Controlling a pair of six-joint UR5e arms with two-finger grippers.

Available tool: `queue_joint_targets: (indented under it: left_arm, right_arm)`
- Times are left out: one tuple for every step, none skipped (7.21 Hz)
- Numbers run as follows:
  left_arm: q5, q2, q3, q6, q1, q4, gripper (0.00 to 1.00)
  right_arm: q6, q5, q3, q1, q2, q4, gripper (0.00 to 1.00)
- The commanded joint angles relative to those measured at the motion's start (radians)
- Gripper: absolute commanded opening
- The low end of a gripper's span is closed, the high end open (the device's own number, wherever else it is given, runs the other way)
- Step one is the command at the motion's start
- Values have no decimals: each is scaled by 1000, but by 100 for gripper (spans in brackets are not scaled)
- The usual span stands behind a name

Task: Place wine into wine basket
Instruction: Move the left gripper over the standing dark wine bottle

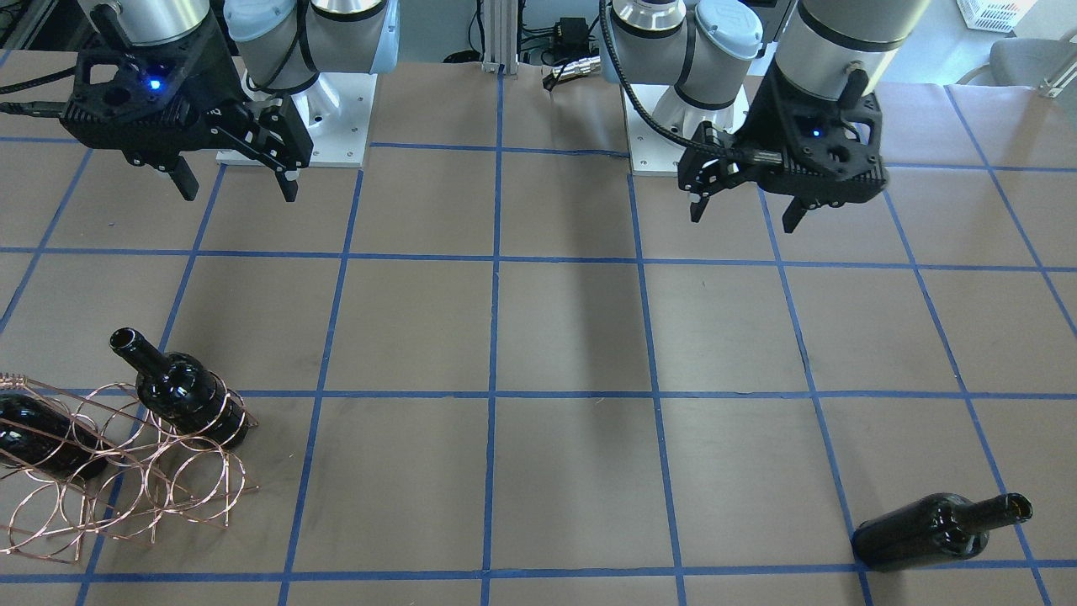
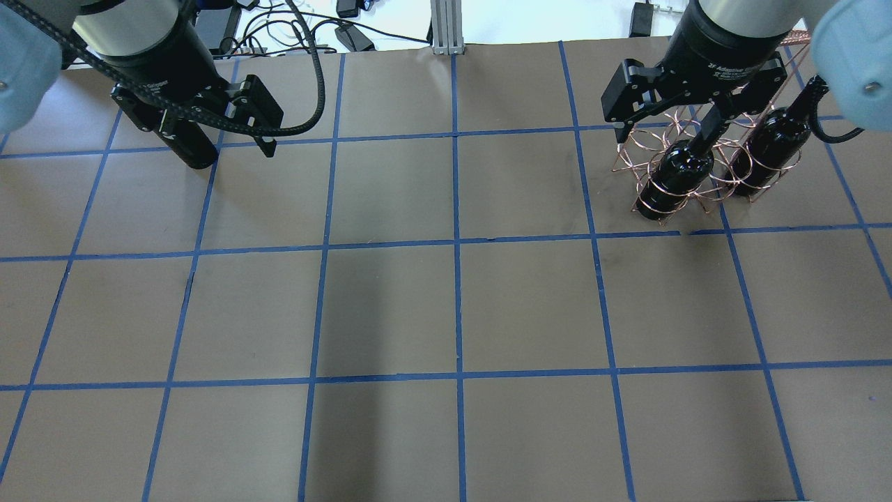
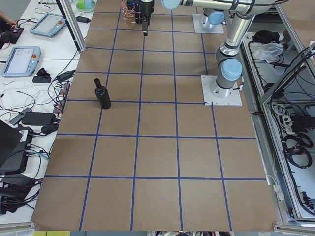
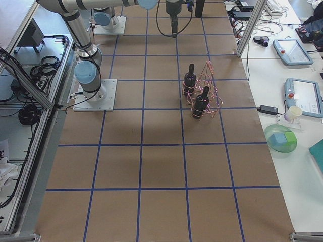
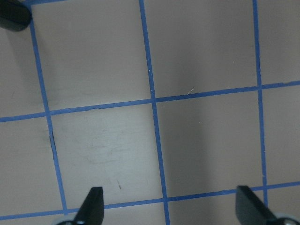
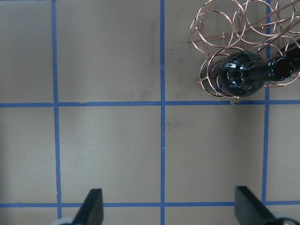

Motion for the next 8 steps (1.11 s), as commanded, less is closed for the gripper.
queue_joint_targets:
  left_arm:
    - [-2,-3,-3,76,129,33,100]
    - [-9,-8,-17,201,210,104,100]
    - [-11,-20,-46,318,282,176,100]
    - [-9,-35,-64,365,333,272,100]
    - [0,-63,-66,358,353,396,100]
    - [0,-84,-66,335,364,408,100]
    - [-5,-112,-66,242,384,419,100]
    - [-8,-133,-66,224,390,425,100]
  right_arm:
    - [-11,-6,0,0,5,-6,100]
    - [-11,-4,0,0,3,-4,100]
    - [-11,0,1,0,2,-4,100]
    - [-11,-3,1,0,3,-6,100]
    - [-13,-7,1,0,3,-6,100]
    - [-14,-15,1,0,3,-3,100]
    - [-13,-14,3,2,3,-1,100]
    - [-14,-15,18,0,0,-1,100]
